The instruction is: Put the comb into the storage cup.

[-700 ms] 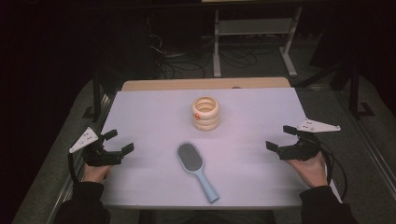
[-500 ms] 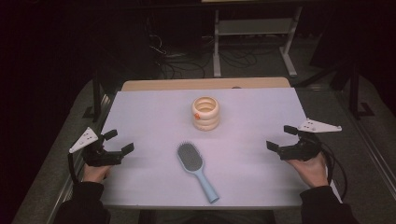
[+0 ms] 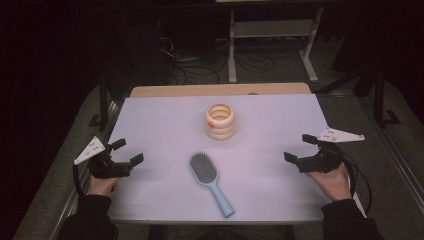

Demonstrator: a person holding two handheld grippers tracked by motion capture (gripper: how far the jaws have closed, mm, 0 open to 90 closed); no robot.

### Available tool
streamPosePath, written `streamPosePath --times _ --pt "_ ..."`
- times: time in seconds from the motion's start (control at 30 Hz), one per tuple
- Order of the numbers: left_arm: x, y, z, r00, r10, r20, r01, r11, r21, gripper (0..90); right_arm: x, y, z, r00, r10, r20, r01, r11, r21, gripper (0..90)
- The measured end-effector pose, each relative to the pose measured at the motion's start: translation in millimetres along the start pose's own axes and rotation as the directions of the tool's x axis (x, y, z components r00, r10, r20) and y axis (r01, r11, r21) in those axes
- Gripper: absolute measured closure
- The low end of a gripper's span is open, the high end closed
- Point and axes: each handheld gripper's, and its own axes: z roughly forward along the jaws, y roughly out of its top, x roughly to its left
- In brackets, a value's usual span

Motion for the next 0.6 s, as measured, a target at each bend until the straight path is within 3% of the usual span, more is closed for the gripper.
streamPosePath --times 0.3,0.6 --pt "-0.2 -0.4 -0.1 1.0000 0.005 -0.007 -0.005 1.0000 0.008 0.0 0.4 4.0 -0.6 0.9998 0.001 -0.017 0.000 1.000 0.014 0.0" --pt "-0.7 0.5 -1.9 0.9998 0.003 -0.017 -0.003 0.9999 -0.016 0.0 10.7 21.1 4.9 0.9983 -0.039 -0.043 0.041 0.998 0.045 0.0"
